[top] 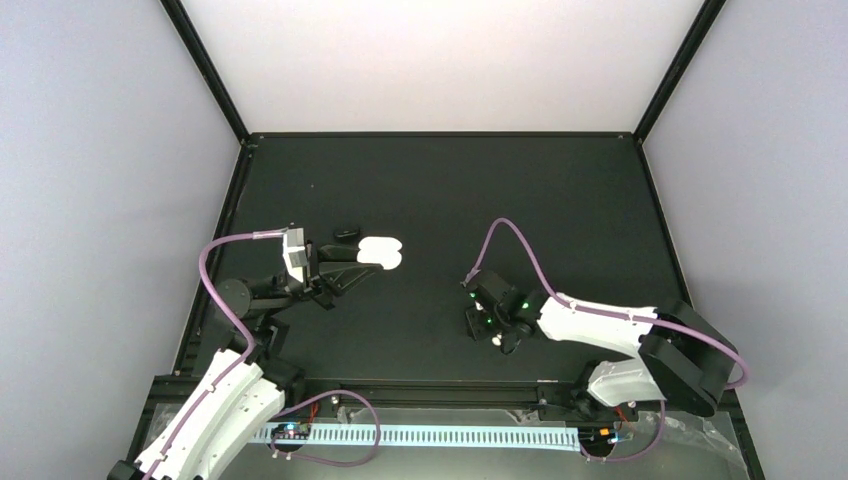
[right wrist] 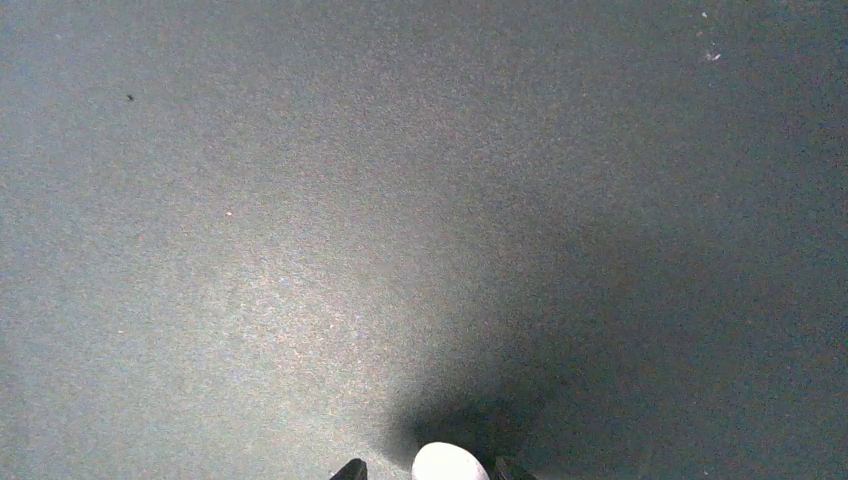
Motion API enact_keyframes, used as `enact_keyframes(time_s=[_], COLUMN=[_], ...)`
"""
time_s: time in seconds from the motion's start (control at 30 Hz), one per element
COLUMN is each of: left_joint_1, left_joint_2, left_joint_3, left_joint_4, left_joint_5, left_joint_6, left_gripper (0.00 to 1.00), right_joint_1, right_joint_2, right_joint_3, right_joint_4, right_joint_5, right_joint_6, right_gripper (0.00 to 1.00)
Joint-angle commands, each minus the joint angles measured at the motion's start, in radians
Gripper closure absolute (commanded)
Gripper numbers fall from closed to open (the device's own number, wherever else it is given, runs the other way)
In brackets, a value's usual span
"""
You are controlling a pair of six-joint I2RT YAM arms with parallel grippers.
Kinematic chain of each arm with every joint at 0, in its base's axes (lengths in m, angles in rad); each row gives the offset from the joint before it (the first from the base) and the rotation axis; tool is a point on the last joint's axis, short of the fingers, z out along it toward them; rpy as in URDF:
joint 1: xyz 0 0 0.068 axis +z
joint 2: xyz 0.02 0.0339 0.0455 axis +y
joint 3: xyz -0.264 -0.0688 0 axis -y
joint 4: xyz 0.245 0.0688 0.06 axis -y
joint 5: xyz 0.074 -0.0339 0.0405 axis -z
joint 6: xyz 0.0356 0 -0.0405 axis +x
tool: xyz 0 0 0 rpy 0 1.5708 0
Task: Insert the wireless bluetooth earbuds into the charging case
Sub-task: Pick up the earbud from the center of the board.
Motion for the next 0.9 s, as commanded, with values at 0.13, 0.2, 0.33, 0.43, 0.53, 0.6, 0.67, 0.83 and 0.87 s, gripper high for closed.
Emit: enact_keyframes(time_s=[0.13, 0.2, 0.33, 0.43, 0.53, 0.6, 0.67, 0.83, 0.87], left_joint_1=[-0.006, -0.006, -0.008, -0.007, -0.008, -0.008, -0.009, -0.009, -0.010], left_joint_2=[-0.009, -0.008, -0.008, -0.008, -0.010, -0.009, -0.010, -0.009, -0.009], left_joint_3=[0.008, 0.008, 0.008, 0.008, 0.008, 0.008, 0.007, 0.008, 0.008], left_joint_4=[-0.005, -0.007, -0.008, -0.011, -0.014, -0.013, -0.015, -0.017, -0.017], left_joint_5=[-0.008, -0.009, -0.011, -0.013, -0.014, -0.014, -0.014, -0.016, -0.017], left_joint_6=[0.019, 0.020, 0.020, 0.021, 0.022, 0.022, 0.023, 0.023, 0.023], left_gripper=[0.98, 0.98, 0.99, 0.98, 0.98, 0.98, 0.98, 0.98, 0.98], right_joint_1=[0.047, 0.059, 0.076, 0.088, 0.106, 0.112, 0.113, 0.114, 0.114], right_joint_2=[0.031, 0.038, 0.046, 0.049, 0.054, 0.057, 0.057, 0.071, 0.072], right_joint_3=[0.039, 0.048, 0.059, 0.072, 0.086, 0.096, 0.106, 0.147, 0.152], right_joint_4=[-0.071, -0.087, -0.092, -0.093, -0.098, -0.100, -0.102, -0.129, -0.135], right_joint_5=[0.126, 0.147, 0.160, 0.165, 0.179, 0.189, 0.197, 0.215, 0.219], right_joint_6=[-0.011, -0.011, -0.011, -0.010, -0.017, -0.029, -0.049, -0.106, -0.108], right_gripper=[0.67, 0.66, 0.67, 0.69, 0.71, 0.72, 0.73, 0.74, 0.73])
